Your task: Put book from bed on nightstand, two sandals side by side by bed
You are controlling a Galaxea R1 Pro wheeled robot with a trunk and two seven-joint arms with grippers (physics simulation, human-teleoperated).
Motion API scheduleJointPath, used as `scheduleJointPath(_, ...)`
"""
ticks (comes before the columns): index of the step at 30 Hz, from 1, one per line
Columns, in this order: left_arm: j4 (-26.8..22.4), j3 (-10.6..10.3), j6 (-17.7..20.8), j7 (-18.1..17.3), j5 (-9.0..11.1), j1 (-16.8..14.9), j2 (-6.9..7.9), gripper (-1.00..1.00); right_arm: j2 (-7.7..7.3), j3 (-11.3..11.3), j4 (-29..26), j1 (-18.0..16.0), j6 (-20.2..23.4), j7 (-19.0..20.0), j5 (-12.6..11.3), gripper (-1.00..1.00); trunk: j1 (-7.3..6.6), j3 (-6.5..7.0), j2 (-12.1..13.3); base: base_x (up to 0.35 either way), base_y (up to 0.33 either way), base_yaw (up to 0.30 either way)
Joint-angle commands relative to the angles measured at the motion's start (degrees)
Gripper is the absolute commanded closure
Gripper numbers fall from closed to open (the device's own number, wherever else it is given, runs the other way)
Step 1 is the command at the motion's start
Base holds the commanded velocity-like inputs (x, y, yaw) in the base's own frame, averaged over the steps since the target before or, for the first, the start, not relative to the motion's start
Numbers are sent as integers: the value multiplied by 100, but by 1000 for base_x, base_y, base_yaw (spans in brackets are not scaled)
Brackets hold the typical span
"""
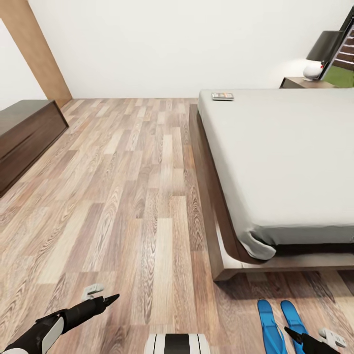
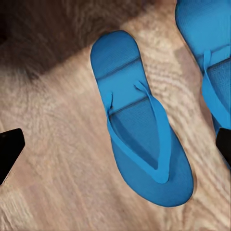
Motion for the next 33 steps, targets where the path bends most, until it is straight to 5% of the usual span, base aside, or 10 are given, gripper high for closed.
scheduleJointPath(1, -2, -3, 27, 139, 49, -1, -49, -100, 36, -10, 32, -1, 5, 17, -50, -100, -3, 19, 0, 0, 0, 0)
scheduleJointPath(6, 90, -28, -179, 1138, -60, 4, -318, -100, 230, 38, 324, -1, -79, -304, -26, -100, -16, 130, 7, 0, 0, 0)
scheduleJointPath(9, 345, -92, -371, 1593, -409, 2, -547, -100, 668, 222, 448, -1, -95, -1143, 315, -100, -24, 196, 11, 0, 0, 0)
scheduleJointPath(13, 537, -106, -468, 1839, -714, 5, -662, -100, 834, 392, 476, -1, -99, -2001, 810, -100, -34, 285, 16, 0, 0, 0)
scheduleJointPath(18, 846, -109, -653, 2020, -877, 2, -710, -100, 878, 428, 471, -1, -107, -2587, 1082, -100, -47, 396, 23, 0, 0, 0)
scheduleJointPath(25, 906, -113, -764, 2224, -892, 7, -714, -100, 877, 399, 455, -1, -141, -2639, 1103, -100, -65, 551, 32, 0, 0, 0)
scheduleJointPath(33, 912, -113, -770, 2245, -892, 6, -715, -100, 877, 398, 459, -1, -898, -2639, 1100, -100, -86, 728, 43, 0, 0, 0)
